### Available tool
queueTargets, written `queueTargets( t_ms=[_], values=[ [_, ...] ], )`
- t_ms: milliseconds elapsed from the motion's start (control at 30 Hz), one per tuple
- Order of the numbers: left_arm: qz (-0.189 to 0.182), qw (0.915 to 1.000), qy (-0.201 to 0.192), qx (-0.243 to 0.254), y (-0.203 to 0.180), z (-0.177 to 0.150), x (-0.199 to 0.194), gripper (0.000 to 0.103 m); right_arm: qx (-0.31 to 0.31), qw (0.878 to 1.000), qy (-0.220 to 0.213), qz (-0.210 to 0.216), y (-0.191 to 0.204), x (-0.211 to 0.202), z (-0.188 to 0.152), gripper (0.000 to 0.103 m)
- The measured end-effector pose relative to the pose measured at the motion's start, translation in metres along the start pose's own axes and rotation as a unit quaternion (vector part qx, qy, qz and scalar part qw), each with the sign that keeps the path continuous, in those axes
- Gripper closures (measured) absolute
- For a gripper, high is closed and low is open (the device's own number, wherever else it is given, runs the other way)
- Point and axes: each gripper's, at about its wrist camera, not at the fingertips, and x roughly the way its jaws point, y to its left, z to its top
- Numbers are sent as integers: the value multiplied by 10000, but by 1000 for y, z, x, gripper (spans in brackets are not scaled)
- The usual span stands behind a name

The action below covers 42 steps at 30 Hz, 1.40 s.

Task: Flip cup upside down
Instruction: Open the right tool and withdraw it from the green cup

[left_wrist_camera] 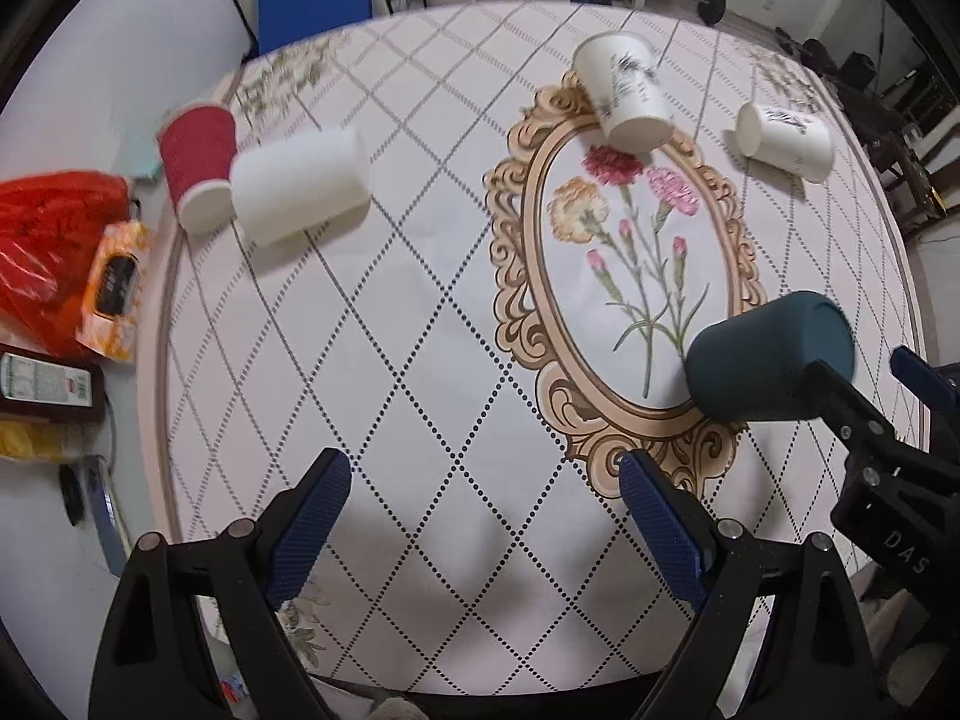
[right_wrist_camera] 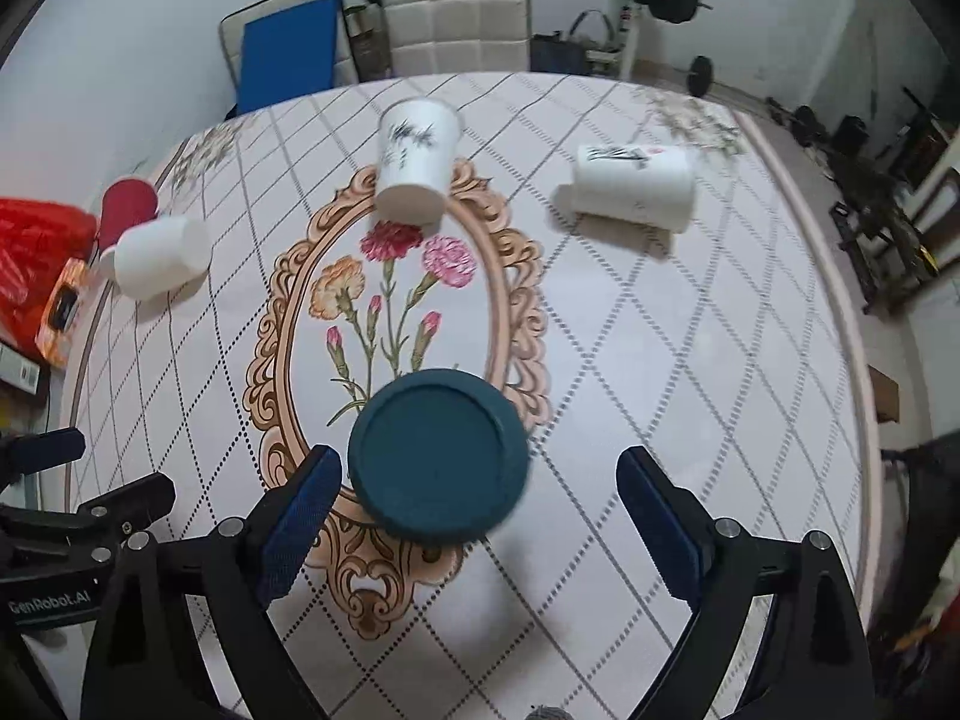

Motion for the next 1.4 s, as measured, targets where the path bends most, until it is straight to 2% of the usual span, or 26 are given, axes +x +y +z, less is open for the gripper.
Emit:
queueTargets(
  t_ms=[167,400,567,933,1133,1400],
  values=[
    [-44,9993,-361,97,-7,-10,-32,10,279,9992,-70,-294,-10,-39,-14,8],
    [9,9968,-795,43,-14,-41,-90,10,507,9967,-328,-545,-28,-107,-38,8],
    [22,9930,-1170,-129,-18,-70,-144,10,535,9962,-493,-487,-41,-164,-57,8],
    [106,9800,-1952,-372,-31,-132,-249,10,318,9911,-1191,-498,-53,-308,-96,7],
    [43,9735,-2242,-442,-34,-152,-289,10,394,9867,-1529,-380,-60,-368,-111,5],
    [61,9688,-2439,-425,-39,-170,-319,10,330,9825,-1814,-277,-58,-421,-125,3]
  ],
)
